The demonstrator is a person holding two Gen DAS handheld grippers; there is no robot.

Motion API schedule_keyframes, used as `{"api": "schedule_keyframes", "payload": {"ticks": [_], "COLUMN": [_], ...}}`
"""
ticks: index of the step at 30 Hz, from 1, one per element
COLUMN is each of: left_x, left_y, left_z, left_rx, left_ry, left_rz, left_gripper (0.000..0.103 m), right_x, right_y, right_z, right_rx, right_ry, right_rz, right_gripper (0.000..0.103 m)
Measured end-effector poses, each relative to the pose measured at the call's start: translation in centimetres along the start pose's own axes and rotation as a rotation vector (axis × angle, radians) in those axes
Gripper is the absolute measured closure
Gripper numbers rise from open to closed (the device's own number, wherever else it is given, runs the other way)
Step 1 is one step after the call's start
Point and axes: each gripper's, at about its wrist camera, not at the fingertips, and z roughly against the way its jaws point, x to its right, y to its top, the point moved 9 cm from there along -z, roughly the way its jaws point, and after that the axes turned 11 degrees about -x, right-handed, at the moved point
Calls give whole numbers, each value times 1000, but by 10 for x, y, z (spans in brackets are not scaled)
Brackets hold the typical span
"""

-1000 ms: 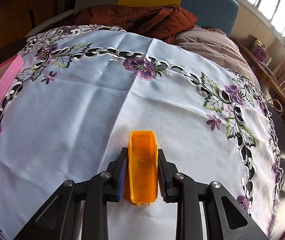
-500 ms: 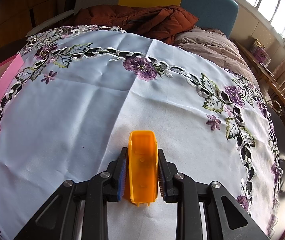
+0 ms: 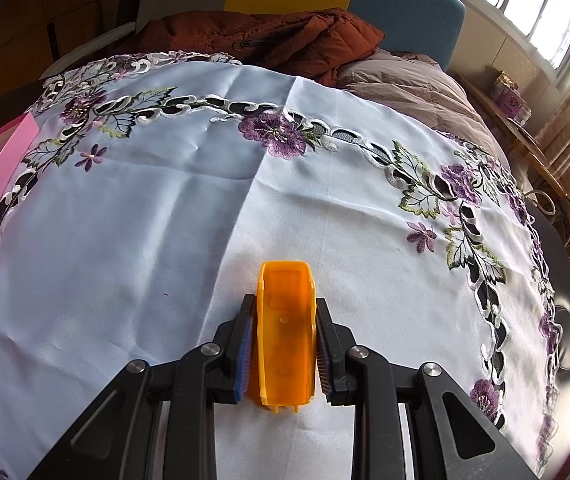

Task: Organize rigid objects
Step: 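Carry the orange holder into the tray and open the right gripper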

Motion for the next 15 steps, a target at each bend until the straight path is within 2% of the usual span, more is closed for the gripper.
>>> {"api": "schedule_keyframes", "payload": {"ticks": [2,6,10,15], "left_x": [-2,-7,-12,-19], "left_y": [-1,-1,-2,-4], "left_z": [1,2,2,2], "left_rx": [-2,3,3,3], "left_ry": [-7,-12,-14,-9], "left_rz": [6,21,37,51], "left_gripper": [66,66,66,66], "right_x": [-2,-15,-43,-103], "right_y": [-2,-5,-4,-2], "right_z": [4,20,49,97], "right_rx": [-9,9,62,143], "right_ry": [-6,46,136,279], "right_rz": [-22,-52,-49,24], "right_gripper": [76,76,76,76]}}
